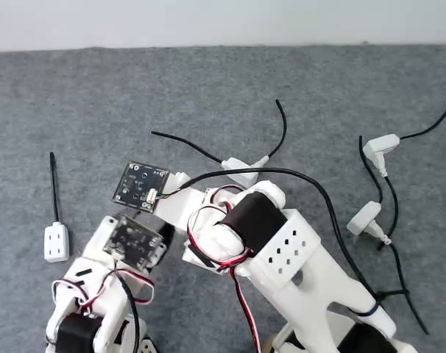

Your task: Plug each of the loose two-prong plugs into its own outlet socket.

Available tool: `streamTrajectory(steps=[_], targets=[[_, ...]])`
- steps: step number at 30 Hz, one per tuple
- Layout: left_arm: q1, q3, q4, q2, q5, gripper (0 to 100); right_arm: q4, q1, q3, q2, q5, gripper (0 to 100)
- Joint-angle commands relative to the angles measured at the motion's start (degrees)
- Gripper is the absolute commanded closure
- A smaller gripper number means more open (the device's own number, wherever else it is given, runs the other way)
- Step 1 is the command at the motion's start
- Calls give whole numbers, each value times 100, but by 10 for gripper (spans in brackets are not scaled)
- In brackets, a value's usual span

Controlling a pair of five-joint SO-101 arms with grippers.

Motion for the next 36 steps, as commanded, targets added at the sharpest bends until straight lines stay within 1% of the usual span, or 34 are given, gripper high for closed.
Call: streamTrajectory(steps=[1, 17, 19, 22, 24, 27, 29, 33, 36], targets=[[-193, -4, -211, -114, 26, 815, 215, 13, -176, -171, -79, 990], [-246, 92, -237, -114, 97, 815, 207, 40, -18, -163, -88, 990], [-255, 75, -237, -114, 88, 815, 66, 40, 193, -154, -325, 990], [-334, 48, -246, -114, 62, 815, -523, 48, 712, -110, -791, 990], [-712, -110, -316, -105, 62, 815, -1042, 48, 1081, -110, -897, 990], [-1626, -356, -431, -105, 97, 815, -1798, 48, 1442, -101, -1020, 990], [-2084, -374, -527, -97, 97, 815, -2229, 48, 1618, -101, -1248, 990], [-2532, -338, -527, -97, 97, 815, -2809, 66, 1890, -75, -1758, 989], [-2892, -338, -527, -97, 105, 815, -2976, 356, 1908, 154, -2391, 983]])
